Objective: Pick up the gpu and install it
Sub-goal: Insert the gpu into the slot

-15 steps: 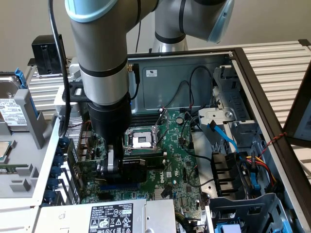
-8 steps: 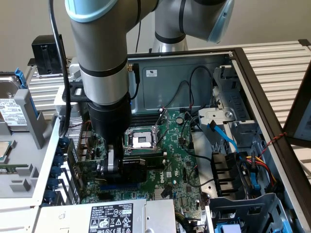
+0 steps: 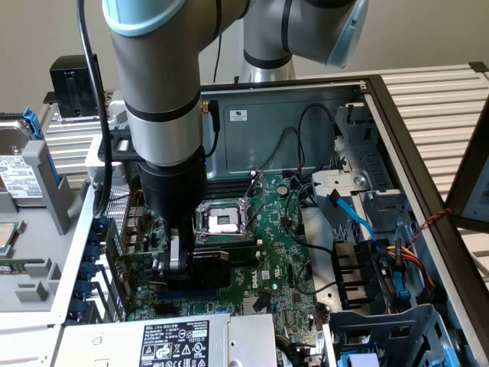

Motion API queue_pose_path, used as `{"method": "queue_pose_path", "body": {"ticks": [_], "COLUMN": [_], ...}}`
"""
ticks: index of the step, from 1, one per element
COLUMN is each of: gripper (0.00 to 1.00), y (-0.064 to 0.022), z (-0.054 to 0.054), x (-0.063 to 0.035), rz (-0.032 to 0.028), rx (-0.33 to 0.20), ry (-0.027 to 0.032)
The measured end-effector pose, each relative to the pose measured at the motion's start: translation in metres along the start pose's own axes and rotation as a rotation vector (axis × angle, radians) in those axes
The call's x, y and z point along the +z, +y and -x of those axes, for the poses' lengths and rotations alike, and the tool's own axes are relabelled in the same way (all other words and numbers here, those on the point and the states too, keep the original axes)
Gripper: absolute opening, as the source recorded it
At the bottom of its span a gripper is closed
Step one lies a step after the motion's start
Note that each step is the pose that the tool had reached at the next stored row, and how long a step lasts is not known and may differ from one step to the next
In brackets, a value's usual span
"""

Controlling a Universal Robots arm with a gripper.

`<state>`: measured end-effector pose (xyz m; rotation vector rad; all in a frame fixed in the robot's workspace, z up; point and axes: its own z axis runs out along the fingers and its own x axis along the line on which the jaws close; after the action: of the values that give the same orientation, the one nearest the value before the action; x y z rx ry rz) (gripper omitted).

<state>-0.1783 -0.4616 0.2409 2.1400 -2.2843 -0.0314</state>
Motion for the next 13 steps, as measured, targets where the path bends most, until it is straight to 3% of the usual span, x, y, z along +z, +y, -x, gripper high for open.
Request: {"method": "queue_pose_path", "body": {"ticks": [13], "gripper": [0.28], "y": [0.0], "z": [0.0], "x": [0.0003], "rz": [0.0], "rx": [-0.006], "ry": [0.0001]}}
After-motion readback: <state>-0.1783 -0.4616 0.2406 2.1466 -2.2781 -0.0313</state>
